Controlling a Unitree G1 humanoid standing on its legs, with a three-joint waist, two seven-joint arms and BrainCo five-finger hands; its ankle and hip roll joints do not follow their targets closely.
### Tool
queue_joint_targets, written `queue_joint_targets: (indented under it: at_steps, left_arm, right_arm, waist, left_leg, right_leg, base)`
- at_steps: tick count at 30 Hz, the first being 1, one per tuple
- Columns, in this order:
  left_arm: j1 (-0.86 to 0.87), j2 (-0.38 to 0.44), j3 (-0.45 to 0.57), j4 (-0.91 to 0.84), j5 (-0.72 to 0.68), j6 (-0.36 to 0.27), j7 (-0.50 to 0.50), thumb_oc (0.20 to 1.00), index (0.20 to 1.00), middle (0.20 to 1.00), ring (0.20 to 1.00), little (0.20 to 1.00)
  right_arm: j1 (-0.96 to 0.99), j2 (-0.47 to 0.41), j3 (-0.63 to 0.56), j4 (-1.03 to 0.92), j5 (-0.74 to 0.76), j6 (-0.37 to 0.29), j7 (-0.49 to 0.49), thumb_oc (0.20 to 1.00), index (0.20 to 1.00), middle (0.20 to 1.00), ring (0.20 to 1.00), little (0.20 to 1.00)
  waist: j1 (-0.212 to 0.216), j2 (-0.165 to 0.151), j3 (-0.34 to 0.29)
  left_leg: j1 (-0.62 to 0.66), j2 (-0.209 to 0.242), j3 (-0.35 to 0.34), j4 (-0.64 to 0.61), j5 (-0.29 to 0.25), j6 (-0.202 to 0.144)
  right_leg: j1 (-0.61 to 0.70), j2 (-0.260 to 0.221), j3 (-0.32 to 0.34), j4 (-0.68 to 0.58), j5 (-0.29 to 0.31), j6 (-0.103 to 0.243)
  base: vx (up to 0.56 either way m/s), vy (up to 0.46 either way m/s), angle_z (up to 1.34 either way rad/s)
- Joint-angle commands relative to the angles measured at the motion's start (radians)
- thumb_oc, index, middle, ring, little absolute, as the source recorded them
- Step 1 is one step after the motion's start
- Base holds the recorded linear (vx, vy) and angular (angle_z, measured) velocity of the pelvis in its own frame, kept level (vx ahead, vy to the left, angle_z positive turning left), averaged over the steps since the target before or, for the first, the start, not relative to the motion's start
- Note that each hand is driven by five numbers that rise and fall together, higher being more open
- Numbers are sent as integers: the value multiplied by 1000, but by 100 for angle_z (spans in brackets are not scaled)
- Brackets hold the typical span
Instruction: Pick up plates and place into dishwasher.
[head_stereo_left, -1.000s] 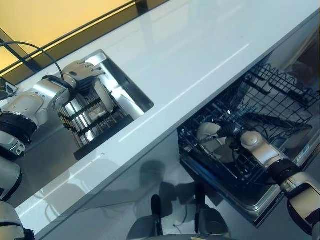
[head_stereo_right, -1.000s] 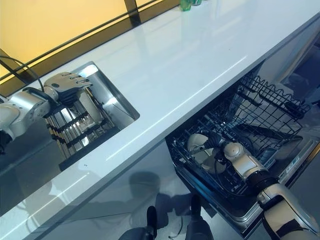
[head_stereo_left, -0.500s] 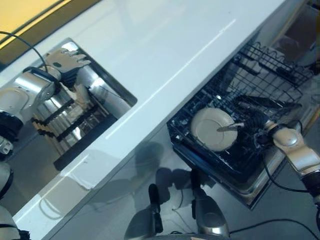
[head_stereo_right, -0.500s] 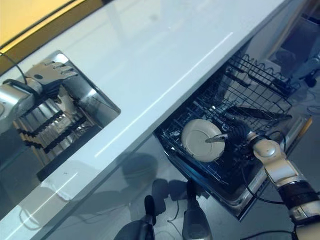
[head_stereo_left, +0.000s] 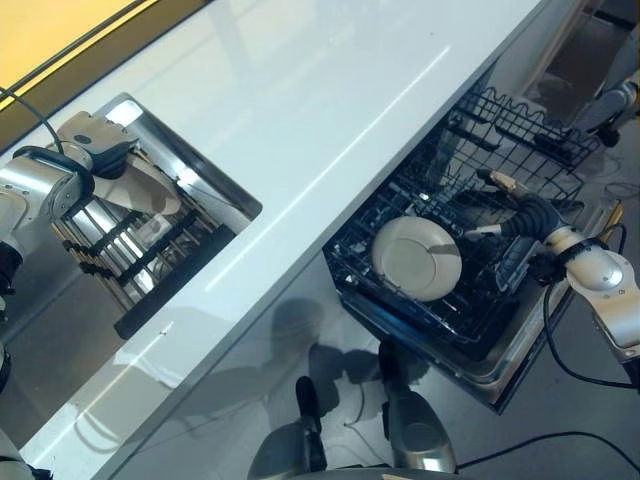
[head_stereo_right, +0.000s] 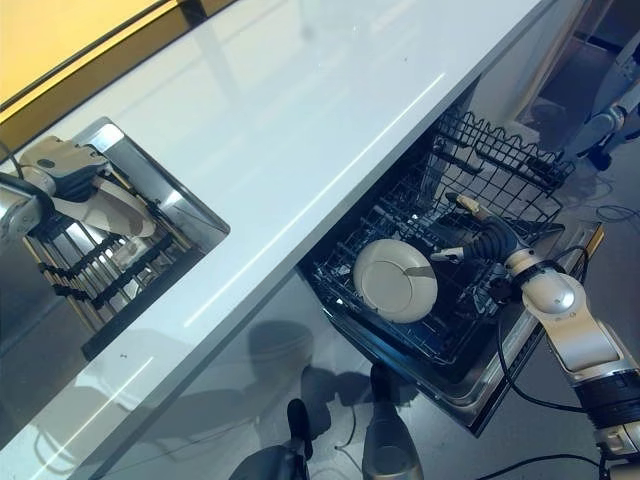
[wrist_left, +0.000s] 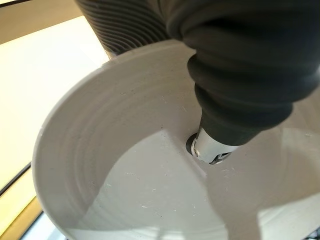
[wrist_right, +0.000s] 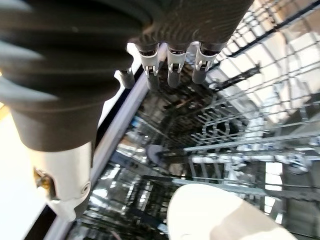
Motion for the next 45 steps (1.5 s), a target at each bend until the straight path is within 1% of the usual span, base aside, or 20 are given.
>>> queue_joint_targets:
  at_steps: [1,2,4,6,9,10,12,15,18,21,23,25,30,35,37,41,45]
  left_arm:
    - [25,26,124,-13,-176,-8,88,200,200,200,200,200]
    - [50,18,157,-31,-185,-20,99,200,200,200,200,200]
    - [93,15,199,-57,-229,-35,110,200,200,200,200,200]
    - [121,11,232,-88,-313,-39,122,200,200,200,200,200]
    - [178,-31,329,-114,-436,-75,155,200,200,200,200,200]
    - [201,-48,364,-124,-463,-95,172,200,200,200,200,200]
    - [236,-74,416,-155,-480,-108,187,200,200,200,200,200]
    - [245,-104,446,-172,-493,-145,211,200,200,200,200,200]
    - [239,-136,459,-200,-584,-188,217,200,200,200,200,200]
    - [238,-199,475,-261,-665,-213,205,200,200,200,200,200]
    - [231,-241,471,-288,-693,-229,190,200,200,200,200,200]
    - [217,-276,451,-307,-693,-247,189,200,200,200,200,200]
    - [175,-357,384,-348,-711,-262,158,200,200,200,200,200]
    - [131,-426,312,-386,-720,-253,117,200,200,200,200,200]
    - [121,-448,291,-402,-724,-247,110,200,200,200,200,200]
    - [113,-488,260,-435,-742,-231,80,200,200,200,200,200]
    - [106,-510,241,-462,-757,-216,49,200,200,200,200,200]
  right_arm:
    - [15,-8,-65,-83,35,-74,-4,1000,1000,1000,1000,1000]
    - [27,5,-74,-90,30,-93,-7,1000,1000,1000,1000,1000]
    - [31,13,-80,-99,32,-107,-4,1000,1000,1000,1000,1000]
    - [15,14,-75,-107,44,-122,-7,1000,1000,1000,1000,1000]
    - [-13,39,-65,-115,86,-171,-23,1000,1000,1000,1000,1000]
    - [-21,52,-63,-124,90,-189,-28,1000,1000,1000,1000,1000]
    - [-33,78,-56,-140,98,-215,-33,1000,1000,1000,1000,1000]
    - [-74,111,-23,-153,108,-220,-21,1000,1000,1000,1000,1000]
    - [-119,137,22,-167,136,-224,-11,1000,1000,1000,1000,1000]
    - [-166,180,72,-163,119,-232,-11,1000,1000,1000,1000,1000]
    - [-209,207,111,-152,97,-228,-23,1000,1000,1000,1000,1000]
    - [-255,232,154,-139,85,-210,-31,1000,1000,1000,1000,1000]
    - [-374,287,239,-75,81,-169,-71,1000,1000,1000,1000,1000]
    - [-460,333,304,-2,80,-122,-93,1000,1000,1000,1000,1000]
    - [-480,348,322,23,77,-113,-108,1000,1000,1000,1000,1000]
    - [-515,378,335,72,85,-91,-145,1000,1000,1000,1000,1000]
    - [-537,403,337,99,111,-78,-156,1000,1000,1000,1000,1000]
  waist:
    - [10,-31,-90]
    - [17,-31,-103]
    - [26,-29,-124]
    - [35,-28,-143]
    - [57,-31,-178]
    - [63,-32,-188]
    - [73,-32,-206]
    - [87,-35,-236]
    - [103,-38,-262]
    - [120,-45,-282]
    - [130,-48,-293]
    - [137,-51,-302]
    - [155,-60,-320]
    - [168,-68,-336]
    - [172,-71,-341]
    - [180,-77,-349]
    - [186,-80,-355]
  left_leg:
    - [-31,-84,10,8,-76,52]
    - [-23,-83,7,8,-79,53]
    - [-14,-82,2,8,-82,53]
    - [-4,-81,-2,8,-85,51]
    - [13,-79,-10,8,-91,50]
    - [17,-78,-13,8,-93,51]
    - [24,-76,-17,8,-95,50]
    - [35,-73,-22,8,-98,48]
    - [43,-71,-30,8,-98,47]
    - [51,-68,-37,8,-101,48]
    - [56,-67,-42,8,-103,47]
    - [61,-66,-47,8,-104,48]
    - [71,-65,-58,8,-106,49]
    - [77,-65,-66,8,-106,50]
    - [79,-65,-68,8,-107,51]
    - [83,-66,-74,8,-109,54]
    - [85,-67,-80,8,-110,56]
  right_leg:
    - [33,13,-21,25,-122,61]
    - [43,14,-25,26,-127,60]
    - [57,14,-31,25,-133,59]
    - [72,15,-35,23,-138,57]
    - [97,15,-43,18,-148,55]
    - [104,16,-44,17,-151,54]
    - [114,17,-47,16,-157,52]
    - [129,19,-53,16,-163,51]
    - [142,19,-61,14,-169,48]
    - [156,20,-71,12,-175,45]
    - [164,21,-77,11,-179,42]
    - [171,22,-80,11,-180,40]
    - [188,25,-88,8,-185,35]
    - [198,26,-93,7,-187,32]
    - [201,26,-95,6,-187,31]
    - [207,28,-97,3,-187,29]
    - [208,29,-97,3,-187,28]
  base:
    - [49,-90,6]
    - [48,-81,7]
    - [58,-92,8]
    - [57,-92,13]
    - [61,-91,13]
    - [46,-73,3]
    - [41,-62,4]
    - [50,-60,10]
    - [24,-44,7]
    - [2,-50,3]
    - [-8,-47,5]
    - [-6,-39,3]
    - [0,-29,10]
    - [16,-29,5]
    - [25,-34,8]
    - [35,-31,6]
    - [8,-7,0]
